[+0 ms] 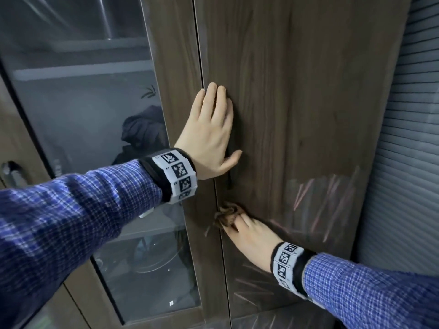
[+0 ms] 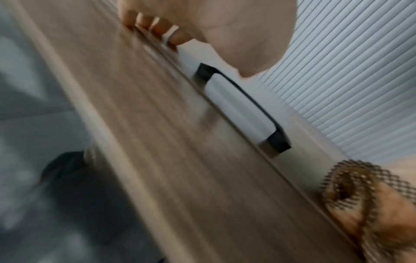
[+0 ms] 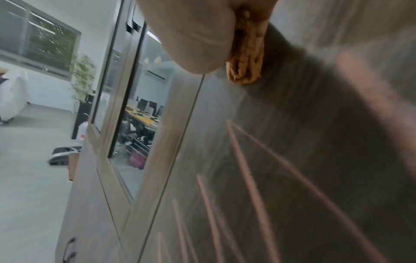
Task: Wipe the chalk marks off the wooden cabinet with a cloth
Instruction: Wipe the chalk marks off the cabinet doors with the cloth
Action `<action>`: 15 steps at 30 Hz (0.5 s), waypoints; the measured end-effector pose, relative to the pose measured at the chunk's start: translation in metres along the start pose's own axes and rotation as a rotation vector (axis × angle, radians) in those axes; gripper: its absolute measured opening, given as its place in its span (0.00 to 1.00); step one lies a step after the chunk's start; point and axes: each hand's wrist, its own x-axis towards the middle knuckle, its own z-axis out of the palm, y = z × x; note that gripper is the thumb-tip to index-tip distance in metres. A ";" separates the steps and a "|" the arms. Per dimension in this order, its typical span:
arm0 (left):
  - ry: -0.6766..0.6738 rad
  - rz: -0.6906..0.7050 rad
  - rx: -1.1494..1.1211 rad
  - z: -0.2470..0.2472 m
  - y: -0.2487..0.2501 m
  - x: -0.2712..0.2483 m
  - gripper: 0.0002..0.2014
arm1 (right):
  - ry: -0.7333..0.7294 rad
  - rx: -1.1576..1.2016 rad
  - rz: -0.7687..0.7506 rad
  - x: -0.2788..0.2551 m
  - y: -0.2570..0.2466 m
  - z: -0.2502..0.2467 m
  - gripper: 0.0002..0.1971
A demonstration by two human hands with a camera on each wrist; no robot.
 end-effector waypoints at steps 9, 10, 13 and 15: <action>0.007 -0.050 0.075 0.006 0.032 0.018 0.46 | -0.010 0.000 0.249 -0.036 0.086 -0.017 0.35; 0.012 -0.048 0.048 0.007 0.035 0.020 0.46 | -0.012 0.013 0.282 -0.043 0.094 -0.014 0.34; -0.026 -0.052 0.054 0.005 0.043 0.023 0.46 | 0.006 0.067 0.435 -0.063 0.116 -0.008 0.36; -0.061 -0.069 0.075 0.005 0.047 0.024 0.46 | 0.038 0.073 0.507 -0.077 0.130 -0.001 0.36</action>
